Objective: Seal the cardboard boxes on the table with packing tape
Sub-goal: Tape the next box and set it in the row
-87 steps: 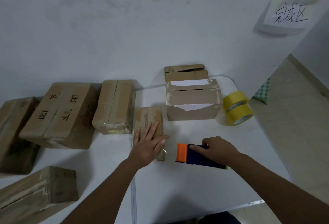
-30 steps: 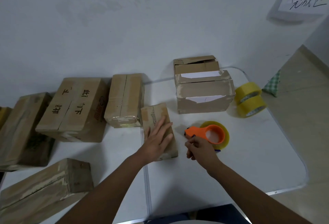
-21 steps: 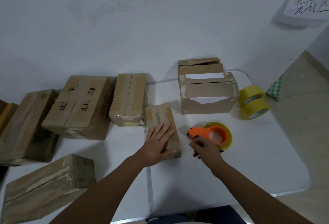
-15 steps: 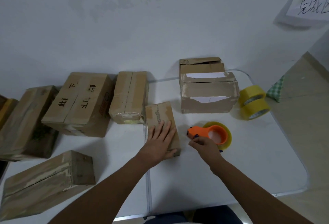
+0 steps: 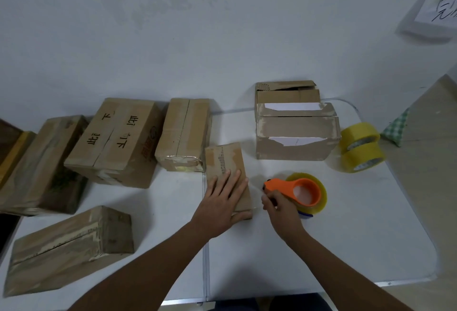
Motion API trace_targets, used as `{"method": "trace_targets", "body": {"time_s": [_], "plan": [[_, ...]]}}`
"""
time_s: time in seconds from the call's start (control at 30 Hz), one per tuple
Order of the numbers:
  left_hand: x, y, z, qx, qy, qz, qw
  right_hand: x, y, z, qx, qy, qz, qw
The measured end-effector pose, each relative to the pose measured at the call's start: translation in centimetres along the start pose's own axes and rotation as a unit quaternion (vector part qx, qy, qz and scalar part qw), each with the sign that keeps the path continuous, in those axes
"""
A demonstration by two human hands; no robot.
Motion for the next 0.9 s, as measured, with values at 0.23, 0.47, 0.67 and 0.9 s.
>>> {"method": "trace_targets", "body": {"time_s": [0.23, 0.47, 0.67, 0.9], "plan": [[-0.3, 0.1, 0.3, -0.014, 0.005, 0.005, 1.000, -1.4, 2.0, -1.0, 0.050, -0.102, 0.025, 0.993], [-0.4, 0.5, 0.1, -0.019, 0.007, 0.002, 1.000, -1.8, 4.4, -0.6, 0.059, -0.084, 0.014, 0.995], [-0.4, 0.5, 0.0, -0.016, 0.008, 0.015, 1.000, -3.6, 5.5, 0.6, 0.064, -0.030, -0.032, 0.997], [-0.2, 0.2, 0.2, -0.024, 0.018, 0.024, 0.999, -0.8, 3.5, 1.5, 0.136, -0.064, -0.059, 0.987]]}}
Point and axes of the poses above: each hand's wrist, its own x-axis away from the middle knuckle, its own y-axis out of the palm, z = x × y, the point moved 9 cm from there along -x, towards the middle knuckle, and after that the axes turned 11 degrees about y, right-handed, at the moved point
